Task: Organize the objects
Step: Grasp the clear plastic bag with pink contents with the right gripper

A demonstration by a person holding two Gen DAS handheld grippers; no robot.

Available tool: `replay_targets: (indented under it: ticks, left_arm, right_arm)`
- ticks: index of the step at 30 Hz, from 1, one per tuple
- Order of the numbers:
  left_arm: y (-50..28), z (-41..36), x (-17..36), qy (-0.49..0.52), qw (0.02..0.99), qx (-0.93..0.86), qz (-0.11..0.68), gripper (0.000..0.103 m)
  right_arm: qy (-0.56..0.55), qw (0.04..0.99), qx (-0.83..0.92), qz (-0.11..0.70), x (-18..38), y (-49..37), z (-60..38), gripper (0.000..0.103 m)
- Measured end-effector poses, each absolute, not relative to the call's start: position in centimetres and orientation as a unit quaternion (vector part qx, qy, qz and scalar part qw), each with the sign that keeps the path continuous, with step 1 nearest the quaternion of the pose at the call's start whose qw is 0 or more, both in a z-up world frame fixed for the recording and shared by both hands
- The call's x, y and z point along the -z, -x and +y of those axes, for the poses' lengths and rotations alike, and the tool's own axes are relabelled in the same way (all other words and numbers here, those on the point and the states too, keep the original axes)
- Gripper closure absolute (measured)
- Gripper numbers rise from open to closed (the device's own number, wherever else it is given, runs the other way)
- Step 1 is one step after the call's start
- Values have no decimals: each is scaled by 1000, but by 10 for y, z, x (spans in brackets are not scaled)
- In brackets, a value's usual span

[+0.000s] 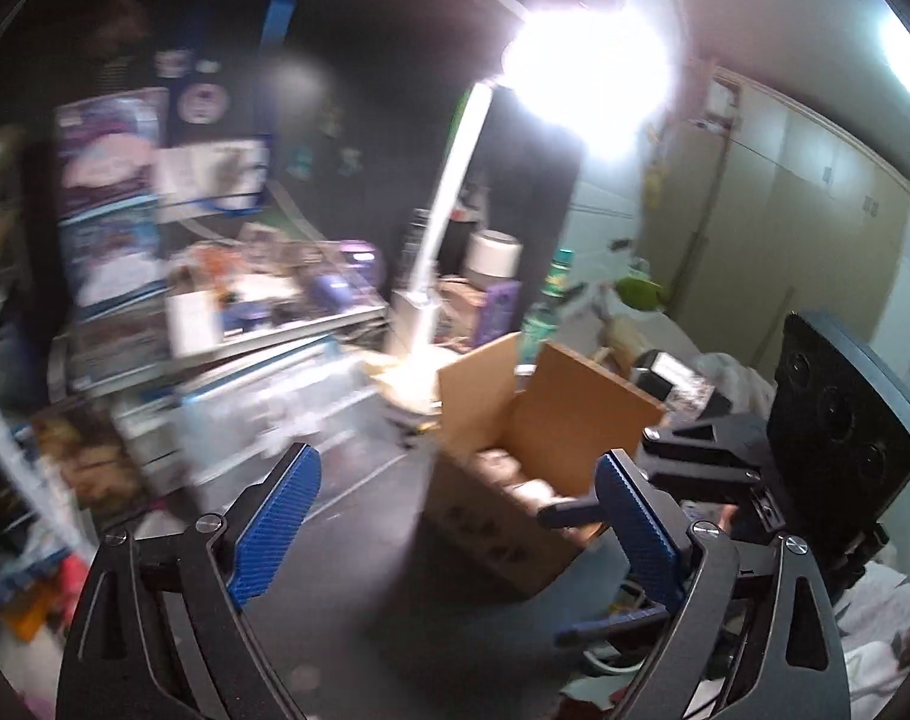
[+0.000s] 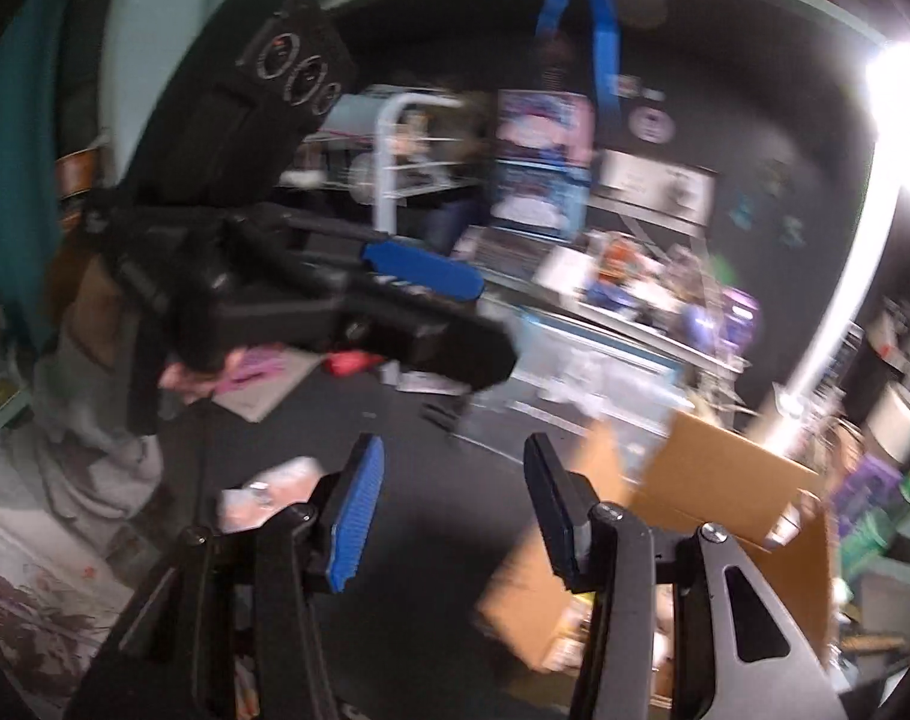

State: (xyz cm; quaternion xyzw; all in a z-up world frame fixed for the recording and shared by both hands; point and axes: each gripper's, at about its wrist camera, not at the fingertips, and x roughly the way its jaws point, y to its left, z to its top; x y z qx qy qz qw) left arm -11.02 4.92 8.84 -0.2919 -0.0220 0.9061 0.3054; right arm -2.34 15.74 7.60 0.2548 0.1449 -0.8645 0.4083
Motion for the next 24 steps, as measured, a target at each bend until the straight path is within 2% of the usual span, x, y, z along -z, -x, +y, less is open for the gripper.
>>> replay_targets:
  ticks: [10, 13, 15, 18, 24]
  left_arm:
    - [65, -39, -25, 322, 207, -922, -60, 10]
    - [53, -59, -3, 329, 184, -923, -78, 10]
    - [48, -69, 9, 335, 169, -923, -86, 10]
    - [40, -85, 28, 345, 141, -922, -102, 10]
    - [29, -107, 51, 358, 102, -920, -122, 10]
  right_arm:
    - [-317, 492, 800, 132, -11, 14, 71, 55]
    - [-339, 486, 795, 126, 19, 11, 50, 45]
    - [-344, 477, 799, 129, 37, 6, 37, 30]
    - [-351, 471, 800, 123, 59, -1, 20, 21]
    - [-334, 431, 829, 121, 77, -15, -8, 11]
